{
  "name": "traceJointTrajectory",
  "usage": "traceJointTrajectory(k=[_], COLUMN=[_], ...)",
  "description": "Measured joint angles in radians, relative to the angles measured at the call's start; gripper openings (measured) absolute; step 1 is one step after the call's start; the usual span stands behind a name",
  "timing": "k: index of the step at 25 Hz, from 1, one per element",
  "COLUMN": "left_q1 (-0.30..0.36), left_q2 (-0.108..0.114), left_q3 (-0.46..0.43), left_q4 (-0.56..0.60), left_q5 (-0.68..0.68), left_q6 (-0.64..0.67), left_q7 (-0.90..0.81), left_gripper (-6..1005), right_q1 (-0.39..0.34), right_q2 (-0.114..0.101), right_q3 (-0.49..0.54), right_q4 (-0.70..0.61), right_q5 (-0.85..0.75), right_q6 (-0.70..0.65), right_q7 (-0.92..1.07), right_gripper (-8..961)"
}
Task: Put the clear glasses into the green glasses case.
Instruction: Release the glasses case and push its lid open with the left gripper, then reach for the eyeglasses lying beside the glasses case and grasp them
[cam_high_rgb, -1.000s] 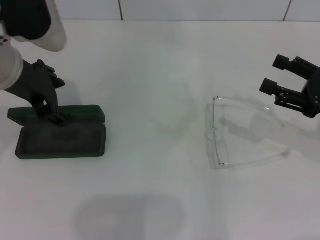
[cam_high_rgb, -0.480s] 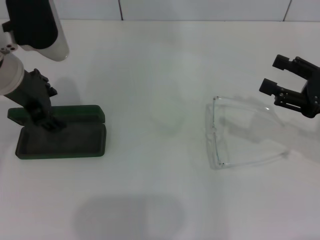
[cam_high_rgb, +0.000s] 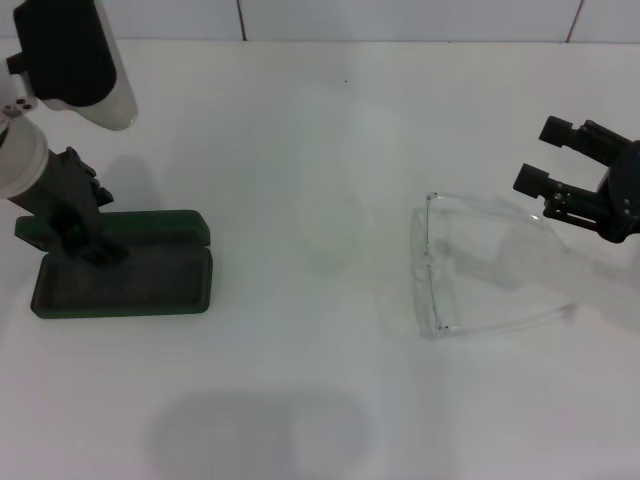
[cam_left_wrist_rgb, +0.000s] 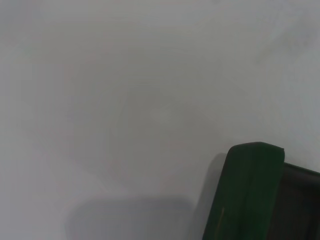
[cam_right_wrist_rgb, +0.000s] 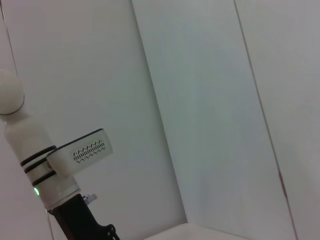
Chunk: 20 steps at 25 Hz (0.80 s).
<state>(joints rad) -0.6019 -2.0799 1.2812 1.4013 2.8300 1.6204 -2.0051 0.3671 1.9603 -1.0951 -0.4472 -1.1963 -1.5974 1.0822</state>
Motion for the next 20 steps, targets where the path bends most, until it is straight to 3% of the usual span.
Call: traceJointTrajectory(k=[16, 20], left_q1=[0.005, 0.008], left_q2=[-0.006, -0.006], left_q3=[-0.04, -0.04], left_q4=[0.002, 0.03], left_q5=[-0.005, -0.019], left_q6=[-0.019, -0.006], left_q7=[-0.001, 0.0], left_gripper=[342, 238], right_q1=[-0.007, 0.004], right_q2=[0.012, 0.0], right_q3=[0.004, -0.001], right_q4=[0.007, 0.003], right_q5=[-0.001, -0.005], right_q6=[0.006, 0.049], right_q7=[-0.002, 0.041], right_gripper=[749, 735])
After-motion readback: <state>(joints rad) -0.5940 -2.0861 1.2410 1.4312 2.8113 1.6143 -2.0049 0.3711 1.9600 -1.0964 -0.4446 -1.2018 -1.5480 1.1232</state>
